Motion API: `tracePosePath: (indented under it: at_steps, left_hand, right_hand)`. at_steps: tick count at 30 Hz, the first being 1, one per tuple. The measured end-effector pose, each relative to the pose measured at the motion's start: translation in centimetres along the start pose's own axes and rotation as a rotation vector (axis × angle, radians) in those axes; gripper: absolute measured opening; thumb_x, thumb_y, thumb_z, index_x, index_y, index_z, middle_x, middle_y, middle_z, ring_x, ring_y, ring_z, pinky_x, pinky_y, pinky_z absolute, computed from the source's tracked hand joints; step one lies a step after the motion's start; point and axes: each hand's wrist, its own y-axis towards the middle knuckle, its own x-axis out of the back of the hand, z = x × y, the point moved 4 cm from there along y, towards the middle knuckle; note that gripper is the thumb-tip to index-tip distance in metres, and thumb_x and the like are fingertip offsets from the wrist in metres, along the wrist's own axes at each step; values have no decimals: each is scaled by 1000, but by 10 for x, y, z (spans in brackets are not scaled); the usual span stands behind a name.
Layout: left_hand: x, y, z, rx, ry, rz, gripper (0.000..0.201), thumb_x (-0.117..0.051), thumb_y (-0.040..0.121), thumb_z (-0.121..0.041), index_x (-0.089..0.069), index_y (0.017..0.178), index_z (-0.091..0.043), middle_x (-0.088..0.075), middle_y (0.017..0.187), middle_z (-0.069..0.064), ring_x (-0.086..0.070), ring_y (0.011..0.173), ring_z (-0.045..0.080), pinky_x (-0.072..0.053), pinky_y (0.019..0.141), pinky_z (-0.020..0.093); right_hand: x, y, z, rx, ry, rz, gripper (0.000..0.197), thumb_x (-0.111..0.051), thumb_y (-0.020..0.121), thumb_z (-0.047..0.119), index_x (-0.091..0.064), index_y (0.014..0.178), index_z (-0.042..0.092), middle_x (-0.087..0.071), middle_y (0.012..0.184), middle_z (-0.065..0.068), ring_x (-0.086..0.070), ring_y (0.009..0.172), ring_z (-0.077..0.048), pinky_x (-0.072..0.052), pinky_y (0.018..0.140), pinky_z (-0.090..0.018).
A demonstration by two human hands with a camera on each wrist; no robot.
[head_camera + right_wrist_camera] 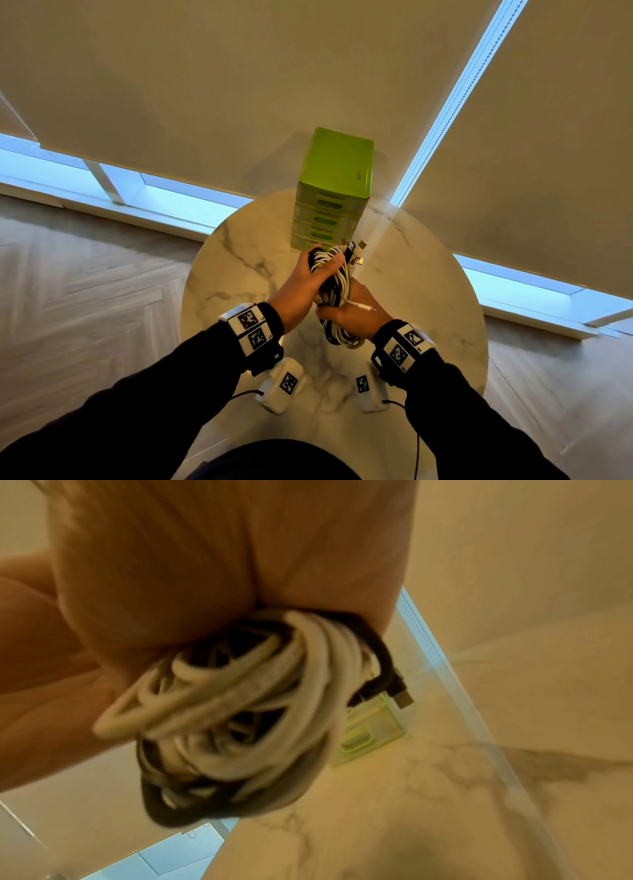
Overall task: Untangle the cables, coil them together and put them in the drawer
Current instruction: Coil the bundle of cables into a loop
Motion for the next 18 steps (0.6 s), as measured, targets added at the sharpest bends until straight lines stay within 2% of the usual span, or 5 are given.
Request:
tracePosePath:
  at_steps: [3, 5, 8, 14, 18]
  left_hand:
    - [6, 11, 13, 124, -44, 34, 82, -63, 82, -72, -46, 145, -22, -63, 135, 9, -59, 127, 23, -43, 111, 49]
    - [9, 20, 18, 149, -23, 64, 57, -39, 102, -60, -56, 136, -18, -68, 131, 4, -60, 126, 16, -46, 107, 35]
    - [17, 37, 23, 195, -66, 58, 56, -18, 106, -52, -61, 124, -22, -74, 117, -7, -66, 115, 7, -50, 94, 24]
    - [55, 118, 58, 299, -212, -183, 47, -35, 108, -44, -53, 129, -7, -65, 122, 9, -62, 111, 20, -47, 99, 33]
    - [63, 174, 92, 416, -259, -239, 27, -44, 107, -32, -58, 100, -10, -65, 103, 10, -61, 91, 20, -47, 94, 38]
  right_hand:
    - [-2, 2, -11, -46, 111, 36, 36, -78, 72, 13, -71, 106, 21, -74, 103, 2, -68, 98, -14, -56, 91, -39]
    - [0, 3, -19, -110, 188, 43, 33, -81, 73, 10, -71, 101, 25, -74, 102, 3, -68, 98, -14, -55, 92, -39]
    - [1, 10, -33, -177, 259, 45, 32, -84, 71, 14, -71, 98, 27, -75, 99, 2, -69, 96, -17, -55, 94, -44]
    - [3, 44, -83, -309, 187, 58, 44, -81, 59, 56, -73, 98, 37, -75, 97, 7, -70, 94, -18, -57, 89, -48]
    - [11, 57, -94, -264, 187, 84, 28, -81, 67, 39, -73, 94, 34, -75, 95, 7, -70, 94, -16, -56, 90, -46]
